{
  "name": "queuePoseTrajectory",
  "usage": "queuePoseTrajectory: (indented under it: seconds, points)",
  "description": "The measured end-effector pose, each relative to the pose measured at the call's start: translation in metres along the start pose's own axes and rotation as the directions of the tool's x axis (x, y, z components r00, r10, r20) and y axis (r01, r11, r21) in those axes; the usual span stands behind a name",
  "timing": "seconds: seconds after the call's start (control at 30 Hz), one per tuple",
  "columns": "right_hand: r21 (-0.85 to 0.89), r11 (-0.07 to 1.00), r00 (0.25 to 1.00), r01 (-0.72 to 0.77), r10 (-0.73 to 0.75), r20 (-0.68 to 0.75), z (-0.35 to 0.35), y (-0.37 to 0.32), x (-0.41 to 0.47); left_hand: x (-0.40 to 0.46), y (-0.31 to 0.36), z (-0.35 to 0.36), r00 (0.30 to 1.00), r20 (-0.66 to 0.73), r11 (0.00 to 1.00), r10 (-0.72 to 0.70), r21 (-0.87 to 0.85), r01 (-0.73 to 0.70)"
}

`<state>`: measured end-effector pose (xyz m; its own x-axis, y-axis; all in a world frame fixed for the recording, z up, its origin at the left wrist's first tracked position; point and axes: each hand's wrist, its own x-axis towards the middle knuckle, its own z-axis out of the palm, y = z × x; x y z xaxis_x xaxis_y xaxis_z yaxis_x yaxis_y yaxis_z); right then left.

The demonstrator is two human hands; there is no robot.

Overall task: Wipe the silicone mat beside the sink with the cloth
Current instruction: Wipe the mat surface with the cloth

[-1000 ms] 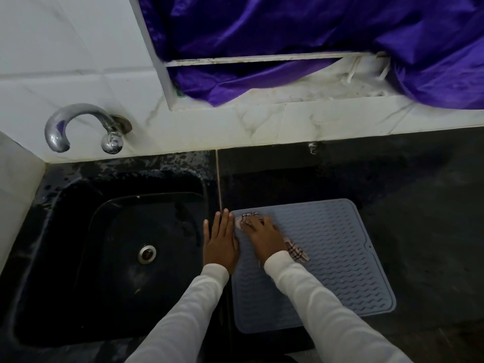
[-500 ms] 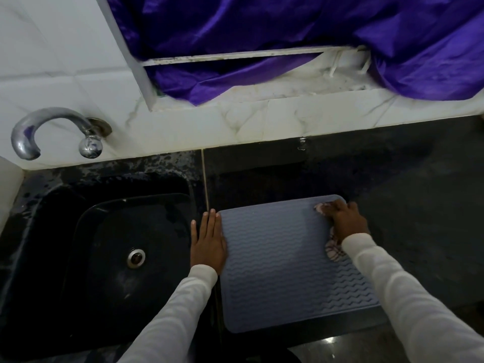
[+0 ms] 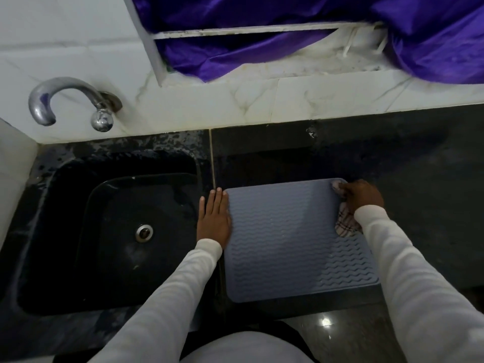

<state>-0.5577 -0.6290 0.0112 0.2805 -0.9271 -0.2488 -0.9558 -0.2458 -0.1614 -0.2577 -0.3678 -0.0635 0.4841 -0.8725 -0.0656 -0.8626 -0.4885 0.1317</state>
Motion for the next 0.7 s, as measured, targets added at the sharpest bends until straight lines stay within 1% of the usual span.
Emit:
queuePoseTrajectory:
  seconds: [0.03, 0.1, 0.17, 0.2, 0.27, 0.37, 0.4, 0.43, 0.53, 0.6, 0.7]
  points:
    - [0.024, 0.999, 0.999, 0.038, -0.038, -0.011, -0.004, -0.012, -0.005, 0.000, 0.001, -0.001, 1.000, -0.002, 1.000, 0.008, -0.012, -0.008]
    - [0.083, 0.977, 0.980, 0.196, -0.194, -0.033, -0.014, -0.050, -0.025, -0.001, 0.001, -0.001, 1.000, -0.005, 0.999, 0.012, -0.041, -0.012]
    - [0.238, 0.921, 0.951, 0.310, -0.302, -0.067, -0.012, -0.096, -0.049, -0.003, 0.000, -0.001, 1.000, 0.002, 0.996, 0.005, -0.085, -0.005]
    - [0.287, 0.889, 0.933, 0.358, -0.352, -0.075, -0.006, -0.119, -0.061, -0.003, 0.000, -0.002, 1.000, 0.009, 0.994, 0.005, -0.106, -0.004]
    - [0.286, 0.843, 0.887, 0.455, -0.457, -0.066, 0.015, -0.164, -0.080, -0.005, -0.002, -0.006, 1.000, 0.017, 0.992, 0.013, -0.130, -0.010]
    - [0.191, 0.802, 0.816, 0.566, -0.578, 0.009, 0.051, -0.226, -0.106, -0.005, -0.007, -0.006, 1.000, -0.002, 0.991, 0.012, -0.133, -0.012]
    - [0.186, 0.793, 0.804, 0.580, -0.594, 0.030, 0.065, -0.240, -0.114, -0.005, -0.009, -0.005, 1.000, -0.008, 0.994, 0.007, -0.109, -0.008]
    - [0.175, 0.800, 0.808, 0.574, -0.588, 0.042, 0.077, -0.249, -0.122, -0.006, -0.010, -0.002, 1.000, -0.010, 0.997, -0.003, -0.076, 0.003]
    - [0.059, 0.861, 0.859, 0.504, -0.507, 0.067, 0.102, -0.245, -0.131, -0.006, -0.010, 0.004, 1.000, -0.016, 0.999, -0.020, -0.030, 0.019]
    - [-0.010, 0.865, 0.860, 0.502, -0.498, 0.107, 0.107, -0.238, -0.128, -0.004, -0.006, 0.007, 1.000, -0.013, 0.999, -0.010, -0.031, 0.009]
    - [-0.060, 0.839, 0.835, 0.541, -0.528, 0.152, 0.104, -0.242, -0.120, -0.001, -0.004, 0.006, 0.999, -0.047, 0.995, -0.010, -0.097, 0.005]
